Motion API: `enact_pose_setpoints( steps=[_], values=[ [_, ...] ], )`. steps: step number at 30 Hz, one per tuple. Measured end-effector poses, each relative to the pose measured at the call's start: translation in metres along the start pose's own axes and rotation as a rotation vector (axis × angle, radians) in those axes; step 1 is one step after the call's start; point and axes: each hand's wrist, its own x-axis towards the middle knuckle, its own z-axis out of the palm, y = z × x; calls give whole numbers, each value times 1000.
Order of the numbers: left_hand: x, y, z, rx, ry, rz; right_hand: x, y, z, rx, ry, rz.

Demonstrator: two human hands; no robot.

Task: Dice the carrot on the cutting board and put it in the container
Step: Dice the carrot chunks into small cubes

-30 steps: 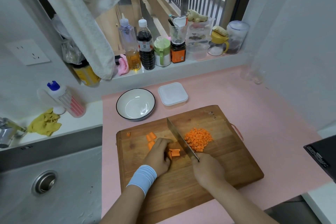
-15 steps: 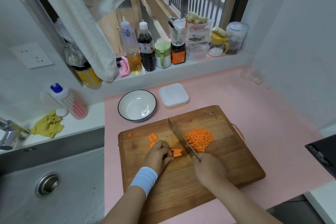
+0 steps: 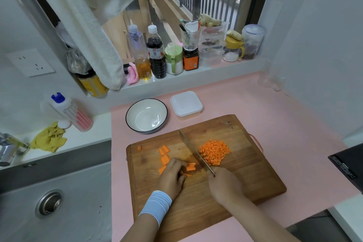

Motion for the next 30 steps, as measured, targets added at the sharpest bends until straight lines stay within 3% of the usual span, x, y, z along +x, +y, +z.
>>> enact_pose_setpoints(
  steps=[5,13,16,23,30],
  values=[
    [11,-7,4,116,22,76,-5,0,2,-14,-4,-5],
    [9,10,30,41,130,-71,-2,5,1,61,-36,58],
    [5,13,29,26,167,-41,-4,6,1,57,-38,51],
    [16,-3,4,50,62,43,-11,4,3,78,-30,71],
    [6,-6,8,7,60,71,-19,-4,5,87,-42,37]
  ],
)
